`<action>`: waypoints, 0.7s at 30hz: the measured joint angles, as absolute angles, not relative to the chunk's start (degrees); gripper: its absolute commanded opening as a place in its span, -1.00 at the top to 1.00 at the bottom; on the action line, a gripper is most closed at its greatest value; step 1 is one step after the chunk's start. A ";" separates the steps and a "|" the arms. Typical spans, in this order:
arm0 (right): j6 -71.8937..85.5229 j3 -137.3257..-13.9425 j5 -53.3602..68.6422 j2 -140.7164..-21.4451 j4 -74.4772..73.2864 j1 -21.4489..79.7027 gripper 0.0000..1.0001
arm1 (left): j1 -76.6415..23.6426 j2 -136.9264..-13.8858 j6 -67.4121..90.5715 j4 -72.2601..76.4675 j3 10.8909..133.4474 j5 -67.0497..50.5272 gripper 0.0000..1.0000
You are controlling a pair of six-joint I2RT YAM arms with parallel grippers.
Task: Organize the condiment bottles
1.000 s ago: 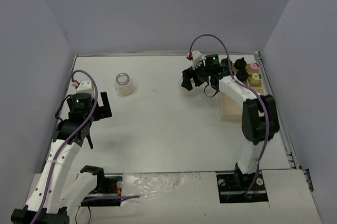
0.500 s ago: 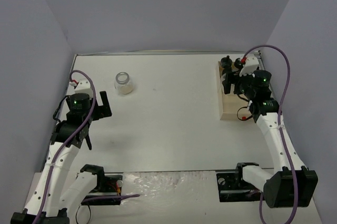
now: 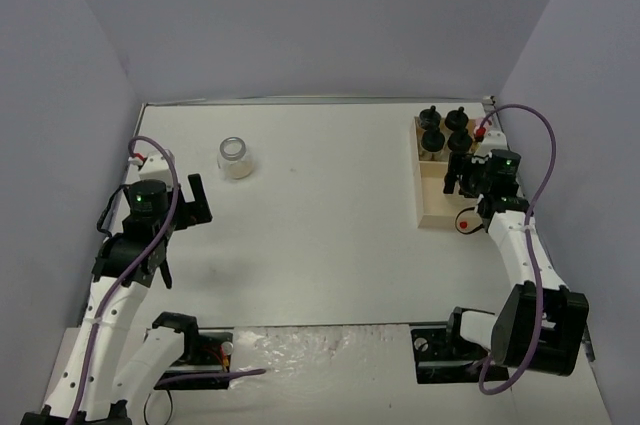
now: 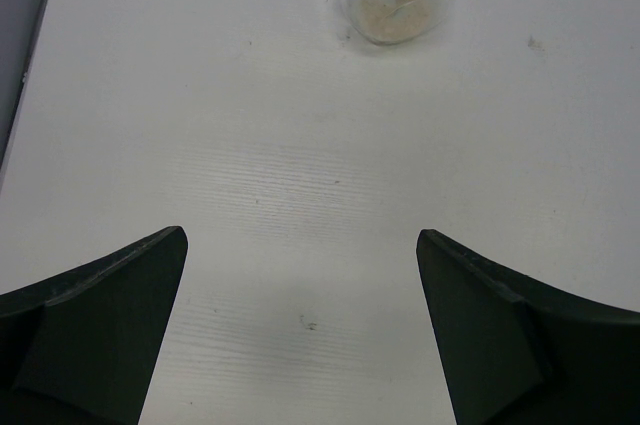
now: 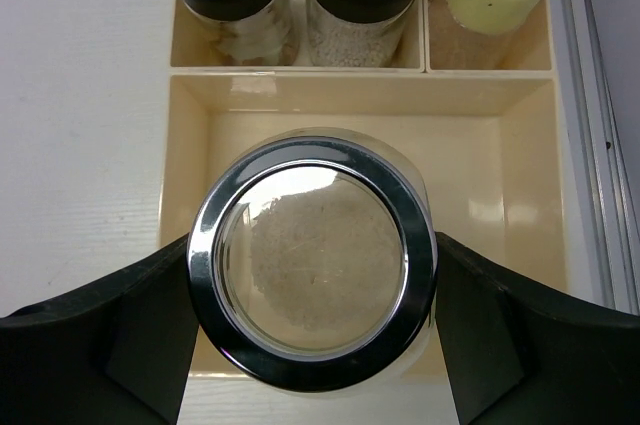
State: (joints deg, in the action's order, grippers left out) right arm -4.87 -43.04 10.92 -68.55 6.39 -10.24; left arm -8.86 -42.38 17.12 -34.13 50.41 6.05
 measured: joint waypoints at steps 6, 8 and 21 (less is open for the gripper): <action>-5.98 -42.83 16.05 -73.18 12.55 -15.70 0.97 | -8.86 -41.51 17.12 -34.17 50.41 5.98 -0.94; -6.41 -42.87 17.50 -75.04 13.59 -17.70 0.96 | -8.86 -41.29 17.12 -34.17 50.41 5.98 -0.94; -11.38 -43.76 22.32 -85.00 14.80 -21.65 0.88 | -8.86 -39.96 17.12 -34.22 50.41 5.98 -0.94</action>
State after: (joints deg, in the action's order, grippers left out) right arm -11.38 -43.76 22.32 -85.00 14.80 -21.65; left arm -8.86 -39.96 17.12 -34.22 50.41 5.98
